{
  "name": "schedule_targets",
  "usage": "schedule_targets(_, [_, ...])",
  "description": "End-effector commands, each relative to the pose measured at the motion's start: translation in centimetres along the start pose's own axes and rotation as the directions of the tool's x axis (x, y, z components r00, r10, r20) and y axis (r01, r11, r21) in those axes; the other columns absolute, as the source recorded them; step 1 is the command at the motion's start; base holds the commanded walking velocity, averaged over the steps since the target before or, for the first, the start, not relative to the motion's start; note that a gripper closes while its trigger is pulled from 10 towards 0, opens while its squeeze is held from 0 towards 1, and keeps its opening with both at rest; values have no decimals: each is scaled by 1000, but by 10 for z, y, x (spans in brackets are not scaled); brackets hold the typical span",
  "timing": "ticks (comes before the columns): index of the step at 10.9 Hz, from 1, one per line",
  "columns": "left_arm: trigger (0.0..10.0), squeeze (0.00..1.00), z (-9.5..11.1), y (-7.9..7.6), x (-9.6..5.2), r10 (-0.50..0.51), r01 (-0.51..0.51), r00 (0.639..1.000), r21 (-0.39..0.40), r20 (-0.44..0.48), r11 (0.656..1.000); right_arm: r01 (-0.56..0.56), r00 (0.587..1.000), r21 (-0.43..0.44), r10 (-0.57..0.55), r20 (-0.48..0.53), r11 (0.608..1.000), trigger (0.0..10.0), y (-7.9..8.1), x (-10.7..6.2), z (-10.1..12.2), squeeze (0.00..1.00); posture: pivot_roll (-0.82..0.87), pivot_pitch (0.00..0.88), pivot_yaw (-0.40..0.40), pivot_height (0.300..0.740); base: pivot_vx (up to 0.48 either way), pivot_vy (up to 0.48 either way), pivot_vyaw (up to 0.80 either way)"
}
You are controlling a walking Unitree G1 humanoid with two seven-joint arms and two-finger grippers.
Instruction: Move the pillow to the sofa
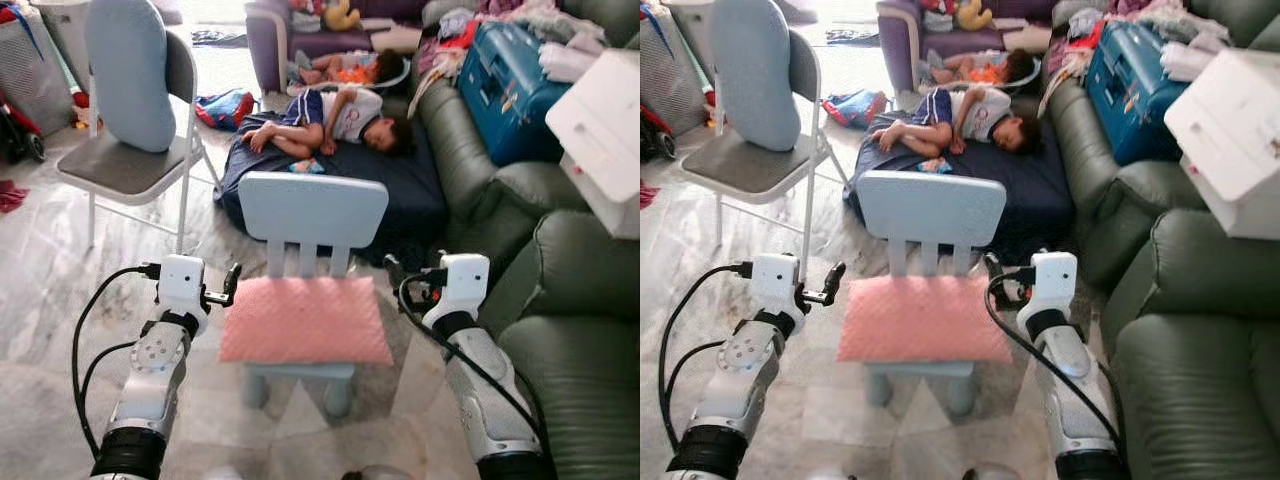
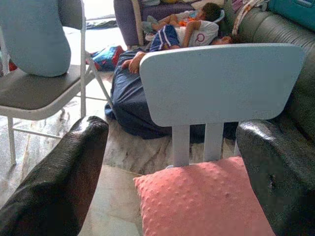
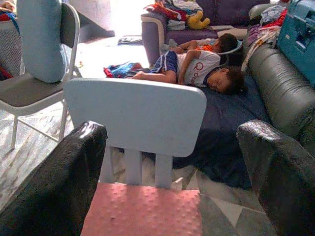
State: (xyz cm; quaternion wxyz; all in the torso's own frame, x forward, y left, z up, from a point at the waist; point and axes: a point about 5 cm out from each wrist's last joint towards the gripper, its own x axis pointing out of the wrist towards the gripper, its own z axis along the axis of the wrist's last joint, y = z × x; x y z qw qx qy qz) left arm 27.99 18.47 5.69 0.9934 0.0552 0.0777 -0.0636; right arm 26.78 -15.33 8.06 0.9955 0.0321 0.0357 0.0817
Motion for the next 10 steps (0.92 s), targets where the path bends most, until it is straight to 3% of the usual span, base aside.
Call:
schedule_targets(1, [10000,0,2,0,0,-5,5,1000,-1,3,1000,-6,1000,-1,6,16,1000,10000,0,1,3,0,-63,36,-48,740,349,0,0])
schedule_targets(9, [10000,0,1,-4,2,-17,17,1000,-22,-5,1000,-7,1000,-3,7,-4,1000,10000,-2,1,-1,0,-69,52,-56,740,354,0,0])
schedule_targets(10, [10000,0,1,-4,1,-8,8,1000,-37,-1,999,-11,1000,-3,11,-6,1000,10000,-1,2,-1,0,-69,52,-56,740,0,0,0])
